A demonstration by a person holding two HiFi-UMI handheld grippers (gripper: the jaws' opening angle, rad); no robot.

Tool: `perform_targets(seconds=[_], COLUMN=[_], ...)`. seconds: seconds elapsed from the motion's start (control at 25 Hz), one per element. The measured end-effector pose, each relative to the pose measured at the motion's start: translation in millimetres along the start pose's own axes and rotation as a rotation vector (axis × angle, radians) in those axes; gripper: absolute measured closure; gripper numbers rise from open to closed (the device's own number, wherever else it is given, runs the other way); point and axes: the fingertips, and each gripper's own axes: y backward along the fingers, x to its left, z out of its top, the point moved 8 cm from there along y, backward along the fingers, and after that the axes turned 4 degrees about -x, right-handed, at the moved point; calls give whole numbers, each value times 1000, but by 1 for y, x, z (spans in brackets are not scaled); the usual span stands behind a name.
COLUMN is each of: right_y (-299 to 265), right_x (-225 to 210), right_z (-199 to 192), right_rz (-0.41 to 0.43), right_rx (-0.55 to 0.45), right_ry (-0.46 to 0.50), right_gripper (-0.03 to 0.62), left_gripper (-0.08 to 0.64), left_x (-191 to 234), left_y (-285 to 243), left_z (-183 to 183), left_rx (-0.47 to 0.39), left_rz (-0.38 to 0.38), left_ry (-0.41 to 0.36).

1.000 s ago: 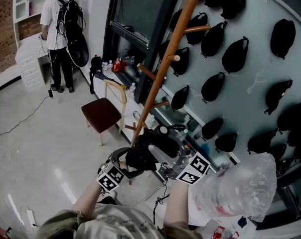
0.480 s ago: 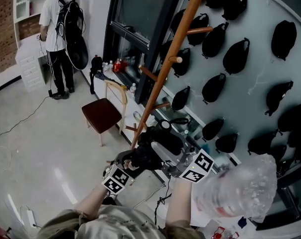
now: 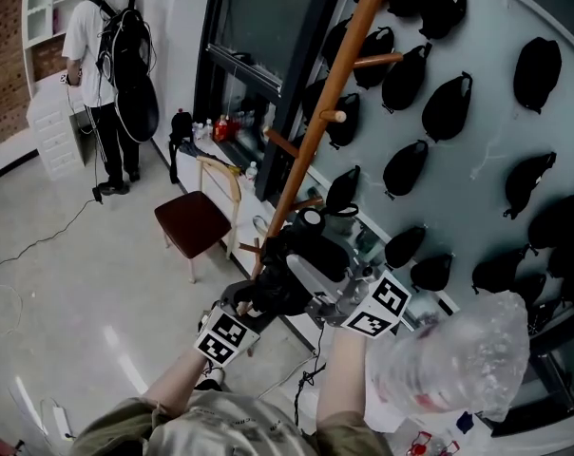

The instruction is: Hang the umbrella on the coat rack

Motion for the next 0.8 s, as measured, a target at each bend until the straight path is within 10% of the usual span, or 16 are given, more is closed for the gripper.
perform_targets(seconds=[0.8], right_y=[-47], right_x=[-39], right_z=[37], right_rz=[33], right_rx=[-17], right_ry=[55], right_gripper=[400], left_gripper=[299], left_x=[54], left_y=[-16], left_z=[49], left_rx=[-72], left_rz=[9], left_ry=[-45])
